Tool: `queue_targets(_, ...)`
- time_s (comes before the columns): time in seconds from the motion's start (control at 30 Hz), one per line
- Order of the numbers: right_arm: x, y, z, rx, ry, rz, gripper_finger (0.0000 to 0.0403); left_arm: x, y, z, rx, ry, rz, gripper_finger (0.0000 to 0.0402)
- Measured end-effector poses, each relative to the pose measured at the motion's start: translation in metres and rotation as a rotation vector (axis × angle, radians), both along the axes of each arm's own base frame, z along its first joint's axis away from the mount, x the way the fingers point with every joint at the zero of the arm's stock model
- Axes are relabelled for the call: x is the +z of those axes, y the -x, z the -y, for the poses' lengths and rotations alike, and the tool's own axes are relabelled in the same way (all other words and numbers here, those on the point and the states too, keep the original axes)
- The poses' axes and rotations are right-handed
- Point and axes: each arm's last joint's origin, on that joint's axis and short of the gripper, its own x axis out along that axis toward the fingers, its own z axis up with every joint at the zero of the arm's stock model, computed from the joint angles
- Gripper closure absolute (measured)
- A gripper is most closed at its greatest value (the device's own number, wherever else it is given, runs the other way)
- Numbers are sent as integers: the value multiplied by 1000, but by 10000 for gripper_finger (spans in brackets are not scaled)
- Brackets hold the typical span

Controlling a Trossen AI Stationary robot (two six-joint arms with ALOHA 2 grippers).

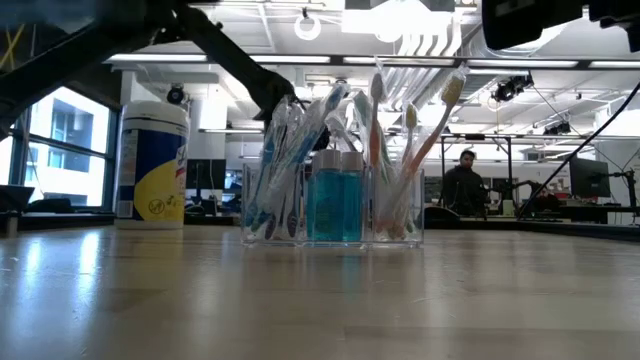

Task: Pick & Place toothbrushing station
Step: Put the blue toothbrush into the transparent organizer

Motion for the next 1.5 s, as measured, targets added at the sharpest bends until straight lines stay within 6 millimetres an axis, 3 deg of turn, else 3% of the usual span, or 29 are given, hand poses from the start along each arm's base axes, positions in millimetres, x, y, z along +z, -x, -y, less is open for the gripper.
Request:
queue_targets(0.17,0,-3,6,10,-19,-15,247,24,-5,-2,9,-56,51,176)
queue_targets(0.4,0,-5,11,32,-30,-22,247,28,-5,-11,6,-49,124,176)
queue_targets(0.6,0,-4,11,47,-31,-22,247,8,5,-28,117,15,104,176)
queue_targets(0.9,0,-4,11,48,-31,-19,247,-15,7,-27,172,85,38,181)
queue_targets(1.03,1,-4,11,47,-36,-19,247,-23,7,-23,177,120,-13,234)
queue_targets(1.2,1,-4,10,47,-40,-16,247,-25,5,-18,179,101,-48,370)
queue_targets(1.5,3,-5,10,49,-68,-14,247,-16,4,-14,243,-2,-87,395)
